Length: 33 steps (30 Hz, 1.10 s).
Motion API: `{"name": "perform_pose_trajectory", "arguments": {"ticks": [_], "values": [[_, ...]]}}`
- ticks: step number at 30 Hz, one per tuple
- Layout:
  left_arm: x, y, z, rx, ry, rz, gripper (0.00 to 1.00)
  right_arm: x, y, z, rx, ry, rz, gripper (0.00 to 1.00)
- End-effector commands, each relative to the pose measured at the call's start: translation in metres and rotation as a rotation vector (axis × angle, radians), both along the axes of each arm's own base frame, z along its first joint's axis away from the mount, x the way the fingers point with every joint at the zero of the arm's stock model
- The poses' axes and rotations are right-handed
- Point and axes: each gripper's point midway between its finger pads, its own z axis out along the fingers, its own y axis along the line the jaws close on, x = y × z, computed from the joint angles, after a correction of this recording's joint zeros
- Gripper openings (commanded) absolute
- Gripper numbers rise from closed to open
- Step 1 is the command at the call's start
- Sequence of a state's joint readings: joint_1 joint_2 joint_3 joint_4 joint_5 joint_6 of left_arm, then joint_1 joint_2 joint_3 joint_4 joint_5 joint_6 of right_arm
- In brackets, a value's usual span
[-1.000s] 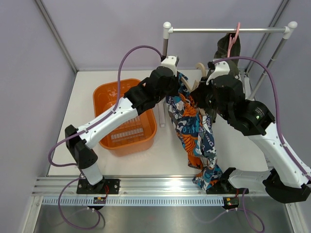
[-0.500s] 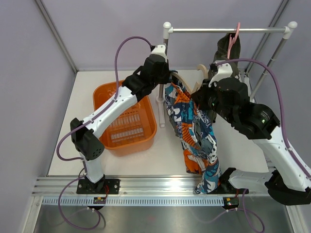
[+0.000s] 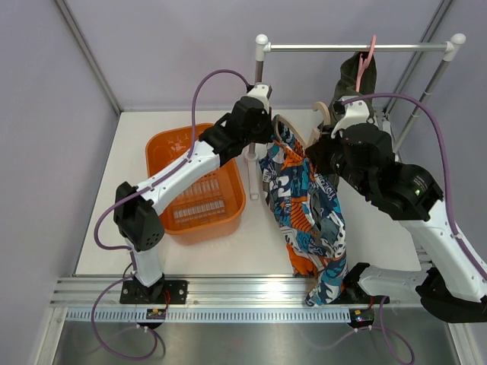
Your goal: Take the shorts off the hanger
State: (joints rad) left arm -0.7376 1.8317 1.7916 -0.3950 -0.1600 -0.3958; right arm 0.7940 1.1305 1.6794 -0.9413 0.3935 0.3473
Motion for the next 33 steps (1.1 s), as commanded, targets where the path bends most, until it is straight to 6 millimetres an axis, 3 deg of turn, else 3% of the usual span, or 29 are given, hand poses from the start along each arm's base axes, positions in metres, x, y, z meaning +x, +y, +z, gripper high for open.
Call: {"name": "perform_pose_trajectory", "arguments": {"ticks": [1, 7, 17, 21, 29, 30, 32, 33], "values": [[0.005, 0.013, 0.012, 0.031, -0.059, 0.011, 0.00, -0.009, -0.010, 0.066, 0.146, -0.160, -0.010, 0.00], [0.008, 0.009, 0.018, 0.033, -0.072, -0.010, 0.00, -0.011, -0.012, 0.063, 0.147, -0.157, -0.012, 0.00], [0.033, 0.039, 0.031, 0.084, -0.096, 0.052, 0.00, -0.023, -0.014, 0.069, 0.186, -0.162, 0.027, 0.00], [0.039, 0.041, 0.020, 0.123, -0.082, 0.057, 0.00, -0.025, -0.016, 0.071, 0.197, -0.173, 0.023, 0.00], [0.028, 0.027, 0.000, 0.101, -0.042, -0.029, 0.00, -0.017, -0.015, 0.071, 0.185, -0.191, 0.003, 0.00], [0.021, 0.021, 0.010, 0.078, -0.064, -0.053, 0.00, -0.014, -0.016, 0.072, 0.184, -0.197, -0.008, 0.00], [0.005, 0.012, 0.010, 0.074, -0.080, -0.103, 0.00, -0.008, -0.018, 0.071, 0.165, -0.207, -0.043, 0.00], [-0.010, 0.003, 0.024, 0.067, -0.116, -0.142, 0.00, -0.004, -0.020, 0.071, 0.159, -0.217, -0.067, 0.00]]}}
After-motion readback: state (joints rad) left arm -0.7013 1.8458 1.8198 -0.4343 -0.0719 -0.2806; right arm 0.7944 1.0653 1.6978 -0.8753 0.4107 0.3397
